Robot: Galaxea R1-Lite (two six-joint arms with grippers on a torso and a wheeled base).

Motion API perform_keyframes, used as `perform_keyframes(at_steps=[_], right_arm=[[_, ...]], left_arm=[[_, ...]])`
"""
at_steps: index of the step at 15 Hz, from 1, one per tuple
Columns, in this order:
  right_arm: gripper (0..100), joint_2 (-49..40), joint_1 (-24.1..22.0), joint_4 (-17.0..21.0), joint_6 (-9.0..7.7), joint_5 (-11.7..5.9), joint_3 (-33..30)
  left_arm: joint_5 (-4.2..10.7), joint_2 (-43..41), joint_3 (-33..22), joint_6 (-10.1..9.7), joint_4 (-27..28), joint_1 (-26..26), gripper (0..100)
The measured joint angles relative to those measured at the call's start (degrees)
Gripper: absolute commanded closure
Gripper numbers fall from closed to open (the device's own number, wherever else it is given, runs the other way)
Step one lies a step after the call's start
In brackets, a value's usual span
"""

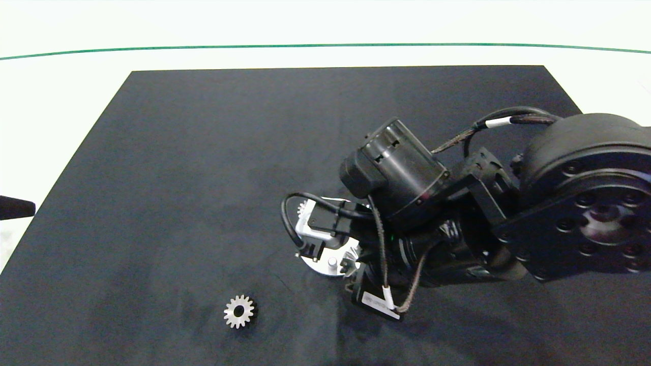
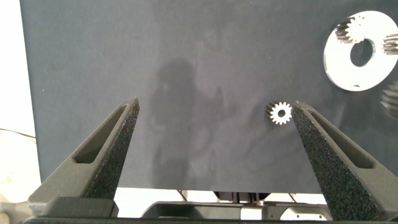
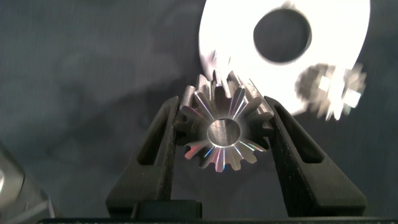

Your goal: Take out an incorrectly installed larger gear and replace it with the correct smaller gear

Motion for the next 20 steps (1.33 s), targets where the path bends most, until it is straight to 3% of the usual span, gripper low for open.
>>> perform_keyframes(at_steps=[4, 6, 11, 17, 20], right_arm=[[96, -6.6, -2.5, -0.9, 2.95, 0.2, 11.0], [96, -9.4, -4.4, -2.7, 3.67, 0.28, 16.5], [96, -13.5, -8.3, -14.6, 4.06, 0.57, 31.2], [96, -14.1, -9.3, -16.0, 4.94, 0.74, 36.2], [96, -14.1, -9.8, -19.9, 4.91, 0.66, 38.9]], left_arm=[[0.0, -0.1, 0.1, 0.02, 0.0, -0.1, 0], [0.0, -0.1, 0.2, 0.0, 0.0, -0.1, 0], [0.0, -0.2, 0.0, 0.0, 0.1, -0.1, 0], [0.0, -0.2, 0.1, 0.02, 0.0, -0.1, 0], [0.0, -0.2, 0.1, 0.02, 0.0, -0.1, 0]])
